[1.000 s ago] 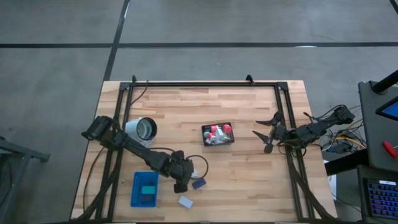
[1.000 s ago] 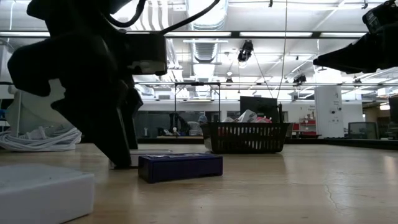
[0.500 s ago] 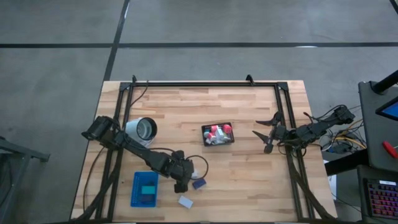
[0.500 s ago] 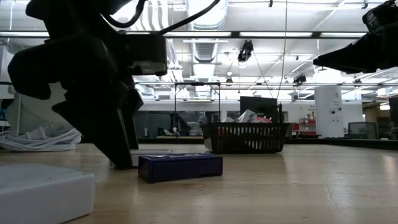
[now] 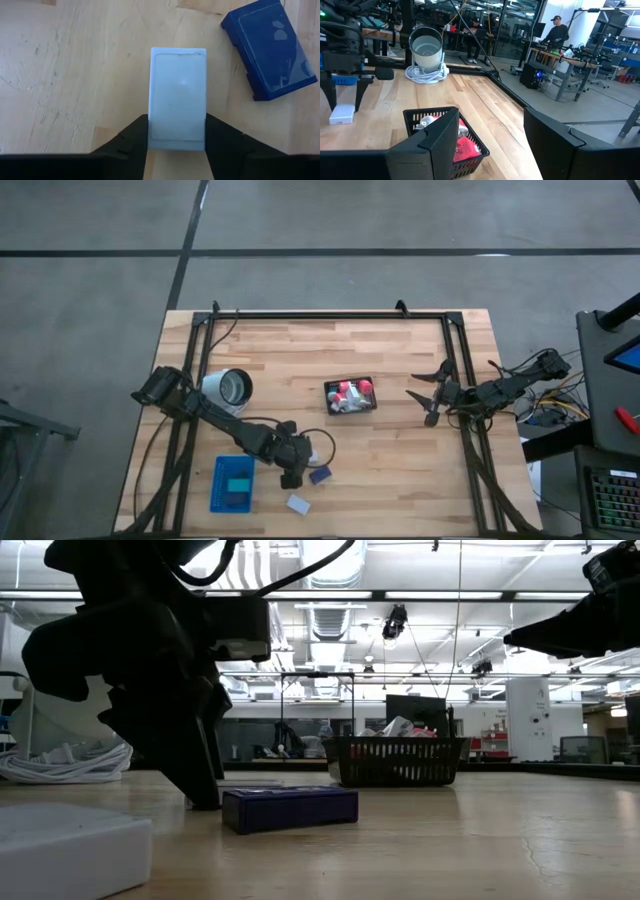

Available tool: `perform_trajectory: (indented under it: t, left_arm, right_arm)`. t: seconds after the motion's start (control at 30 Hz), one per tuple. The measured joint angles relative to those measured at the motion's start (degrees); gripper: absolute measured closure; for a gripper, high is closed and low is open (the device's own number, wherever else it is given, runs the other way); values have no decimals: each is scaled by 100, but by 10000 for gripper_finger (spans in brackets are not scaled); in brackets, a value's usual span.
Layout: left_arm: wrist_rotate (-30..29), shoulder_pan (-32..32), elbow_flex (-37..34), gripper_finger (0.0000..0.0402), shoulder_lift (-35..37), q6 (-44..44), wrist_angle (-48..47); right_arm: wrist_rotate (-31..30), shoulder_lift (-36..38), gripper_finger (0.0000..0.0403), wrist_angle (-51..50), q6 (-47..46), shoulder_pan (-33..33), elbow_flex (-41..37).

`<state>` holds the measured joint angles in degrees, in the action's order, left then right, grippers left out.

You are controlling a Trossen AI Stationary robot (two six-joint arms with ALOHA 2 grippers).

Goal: Pick & Place Office items
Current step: Put the top white digital timer into the blue bin

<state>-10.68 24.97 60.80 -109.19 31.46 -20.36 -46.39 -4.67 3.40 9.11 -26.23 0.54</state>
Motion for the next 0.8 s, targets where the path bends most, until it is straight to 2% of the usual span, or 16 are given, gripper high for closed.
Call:
perform_trajectory:
  t: [0.17,0.43,0.6,0.8]
  left_arm:
    - [4,0,0,227,-4,0,2]
    - [51,0,-12,237,95,-35,-20]
    - [115,0,26,236,548,-79,-250]
    - [-86,15,48,234,1185,153,-828]
  right_arm:
    - [0,0,186,0,0,1,-1]
    - [0,0,186,0,-7,1,1]
    - [0,1,186,0,-5,0,-1]
    - [0,0,186,0,-3,-1,-1]
